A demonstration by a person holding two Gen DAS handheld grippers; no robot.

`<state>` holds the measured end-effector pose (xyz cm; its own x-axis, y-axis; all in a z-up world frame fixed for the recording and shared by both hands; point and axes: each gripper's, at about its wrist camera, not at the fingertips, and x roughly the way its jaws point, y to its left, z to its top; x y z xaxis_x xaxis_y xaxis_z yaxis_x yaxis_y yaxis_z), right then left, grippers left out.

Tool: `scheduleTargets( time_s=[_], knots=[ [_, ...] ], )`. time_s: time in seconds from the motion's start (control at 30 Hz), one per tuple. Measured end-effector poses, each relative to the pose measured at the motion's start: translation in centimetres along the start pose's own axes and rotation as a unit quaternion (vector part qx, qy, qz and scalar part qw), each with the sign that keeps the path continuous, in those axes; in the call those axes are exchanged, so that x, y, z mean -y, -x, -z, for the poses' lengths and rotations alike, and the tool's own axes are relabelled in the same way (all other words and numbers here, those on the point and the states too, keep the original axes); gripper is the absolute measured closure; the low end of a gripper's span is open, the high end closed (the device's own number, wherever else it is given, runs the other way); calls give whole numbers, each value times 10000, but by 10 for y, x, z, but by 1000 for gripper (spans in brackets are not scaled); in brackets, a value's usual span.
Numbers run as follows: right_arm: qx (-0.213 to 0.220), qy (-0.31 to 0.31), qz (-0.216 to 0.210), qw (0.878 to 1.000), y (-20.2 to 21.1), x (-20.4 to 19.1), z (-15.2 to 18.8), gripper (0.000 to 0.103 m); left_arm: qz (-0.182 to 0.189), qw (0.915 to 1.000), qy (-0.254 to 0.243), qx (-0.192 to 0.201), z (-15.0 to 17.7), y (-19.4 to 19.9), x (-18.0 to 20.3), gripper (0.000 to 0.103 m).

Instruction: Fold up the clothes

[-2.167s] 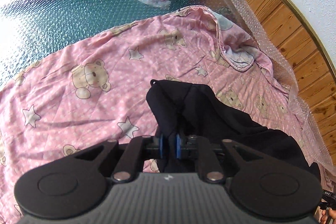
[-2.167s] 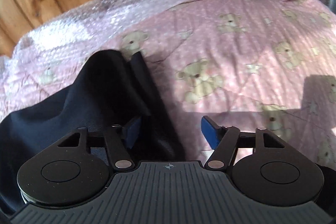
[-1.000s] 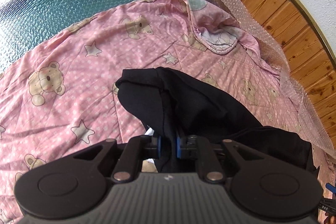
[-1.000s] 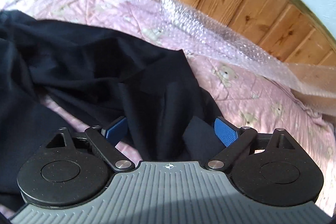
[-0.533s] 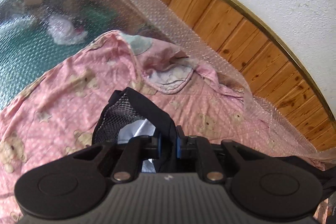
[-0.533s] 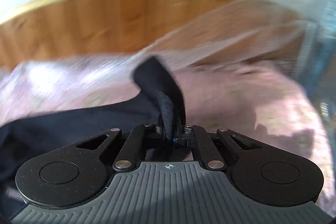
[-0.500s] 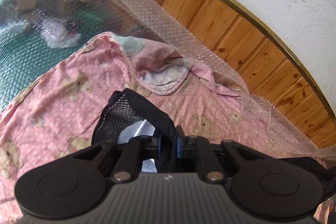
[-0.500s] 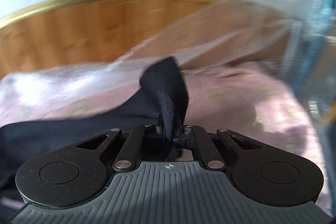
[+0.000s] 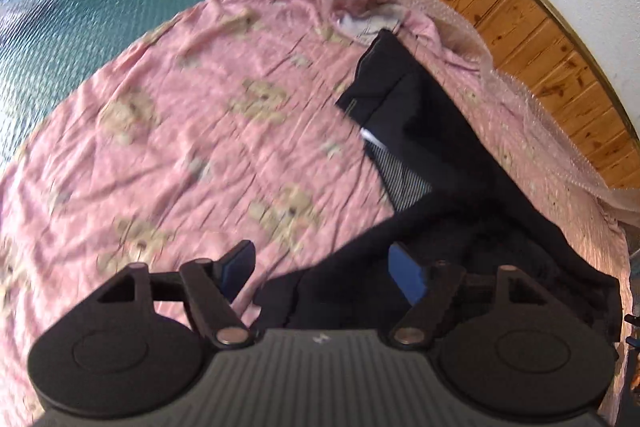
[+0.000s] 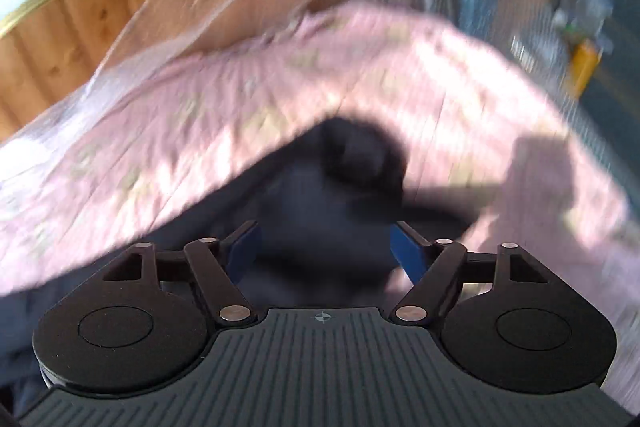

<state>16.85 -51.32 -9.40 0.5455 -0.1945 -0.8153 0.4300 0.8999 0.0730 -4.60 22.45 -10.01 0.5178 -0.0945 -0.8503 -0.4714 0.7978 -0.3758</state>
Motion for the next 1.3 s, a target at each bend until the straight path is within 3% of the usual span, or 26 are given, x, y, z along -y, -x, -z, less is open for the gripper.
scheduleTargets(
  time_s=[0.13,0.23,0.27,0.3,0.33,0.37,0.4,0.43,0.53,0.6,0.67,0.77,0.8,0.87,0.9,0.93,1.0,1.03,1.1,1.2,1.3],
  knots=[
    [-482,-622,-368,9962,6,17,67,23,54,9998,3,-199,28,-3,1,16],
    [-533,-799,-398,9946,-2,23,87,23,-7,9995,-202,-247,39,-11,11,16],
    [-504,-783,-420,9948,-6,23,90,22,-85,9991,-347,-223,40,-14,18,20],
    [-474,-767,-441,9950,-9,23,94,23,-126,9986,-474,-202,39,-16,24,41],
    [-445,-750,-462,9951,-13,24,97,32,-128,9981,-557,-223,36,-17,29,62],
    [-419,-596,-552,9958,-14,20,96,70,-121,9976,-619,-273,32,-18,33,102],
    [-491,-476,-656,9955,-15,16,94,92,-125,9974,-675,-227,27,-16,38,101],
    [-388,-399,-720,9958,-10,16,87,103,-79,9971,-754,-39,18,-6,44,101],
    [185,-214,-891,9956,22,20,60,103,285,9918,-985,768,-19,43,64,102],
    [789,-140,-1017,9916,60,30,35,103,784,9813,-1157,1320,-34,93,72,102],
    [1334,-133,-990,9860,99,51,12,103,1271,9655,-1372,1810,-45,142,80,102],
    [1660,-94,-568,9844,129,94,-2,103,1605,9521,-2031,1629,-28,163,85,101],
    [1699,-35,-356,9848,135,108,-3,103,1489,9534,-2188,1446,-17,158,83,101],
    [1177,-189,-271,9925,113,135,13,103,807,9659,-2290,900,12,123,72,101],
    [881,-281,-247,9954,101,149,22,103,367,9761,-2068,560,26,98,58,101],
    [600,-376,-369,9968,89,151,37,96,-12,9846,-1732,239,40,73,40,101],
    [44,-568,-682,9960,65,152,68,89,-371,9932,-1104,-74,63,46,17,97],
    [-131,-718,-927,9930,56,149,83,66,-498,9954,-795,-187,74,36,6,96],
    [-333,-880,-1397,9857,40,133,106,39,-687,9967,-251,-338,91,21,-10,90],
    [-357,-1084,-1679,9792,19,107,121,36,-751,9966,178,-287,100,21,-15,82],
    [-420,-1183,-1881,9741,-2,84,119,28,-831,9963,80,-208,98,28,-3,72]
  ],
)
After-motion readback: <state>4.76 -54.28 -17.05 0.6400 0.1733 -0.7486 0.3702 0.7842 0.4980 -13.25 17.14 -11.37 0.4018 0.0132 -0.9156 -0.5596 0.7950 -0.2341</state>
